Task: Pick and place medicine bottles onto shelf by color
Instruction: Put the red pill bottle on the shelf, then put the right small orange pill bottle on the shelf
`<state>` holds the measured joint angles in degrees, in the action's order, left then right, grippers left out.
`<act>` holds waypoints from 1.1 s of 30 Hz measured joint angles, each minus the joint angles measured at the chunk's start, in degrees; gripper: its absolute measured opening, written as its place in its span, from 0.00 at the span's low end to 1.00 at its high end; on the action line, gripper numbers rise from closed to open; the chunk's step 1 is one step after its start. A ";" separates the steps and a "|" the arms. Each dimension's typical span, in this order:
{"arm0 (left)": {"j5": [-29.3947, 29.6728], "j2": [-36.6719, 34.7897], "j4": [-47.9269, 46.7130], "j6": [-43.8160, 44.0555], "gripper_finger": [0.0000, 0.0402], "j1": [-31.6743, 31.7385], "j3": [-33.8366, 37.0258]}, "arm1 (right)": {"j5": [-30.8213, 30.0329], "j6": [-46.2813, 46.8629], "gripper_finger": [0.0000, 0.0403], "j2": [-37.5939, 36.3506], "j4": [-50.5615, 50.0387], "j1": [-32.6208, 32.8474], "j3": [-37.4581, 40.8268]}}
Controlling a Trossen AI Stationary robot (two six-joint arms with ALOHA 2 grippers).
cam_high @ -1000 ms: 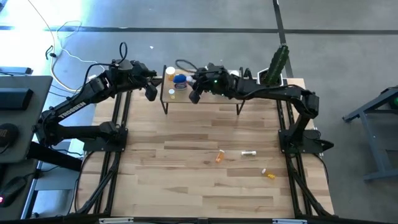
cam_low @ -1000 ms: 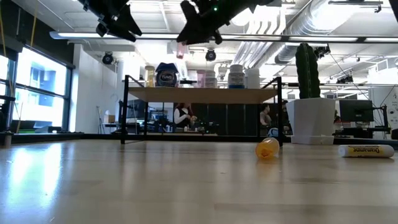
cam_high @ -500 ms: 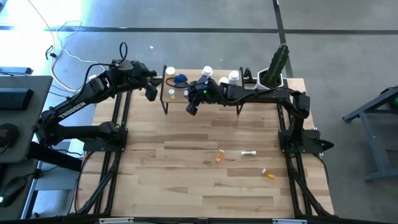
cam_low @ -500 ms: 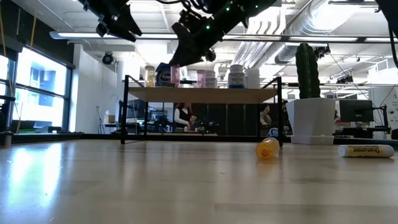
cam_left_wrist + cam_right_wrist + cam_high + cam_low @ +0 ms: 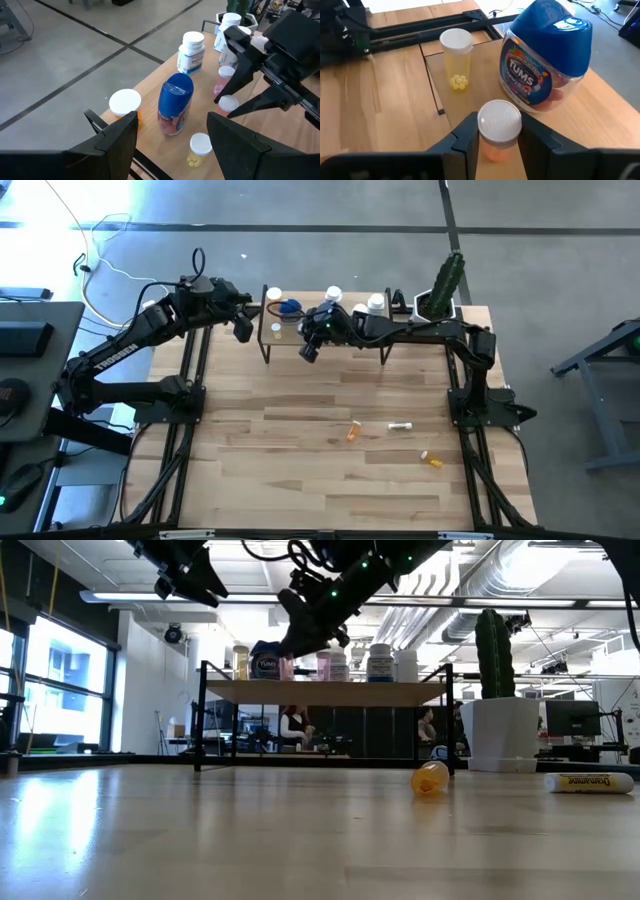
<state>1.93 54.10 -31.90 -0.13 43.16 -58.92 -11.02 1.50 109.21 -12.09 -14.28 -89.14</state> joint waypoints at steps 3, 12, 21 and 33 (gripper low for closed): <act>0.00 -0.02 0.00 0.09 0.56 0.00 0.00 | 0.04 1.16 0.25 0.00 -0.14 -0.11 0.00; 0.00 -0.01 0.00 -0.08 0.56 0.00 0.00 | -0.96 1.47 0.34 -0.02 -0.46 -0.33 0.00; 0.00 -0.02 0.00 -0.10 0.56 0.00 0.00 | -3.44 3.61 0.44 -0.02 -0.64 -0.31 -1.27; 0.00 -0.02 0.01 -0.08 0.56 -0.02 0.00 | -2.30 6.21 0.44 -0.09 -7.03 0.10 -7.86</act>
<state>1.93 54.08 -31.89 -0.21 43.13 -58.92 -13.32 7.70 109.12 -19.12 -14.18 -97.00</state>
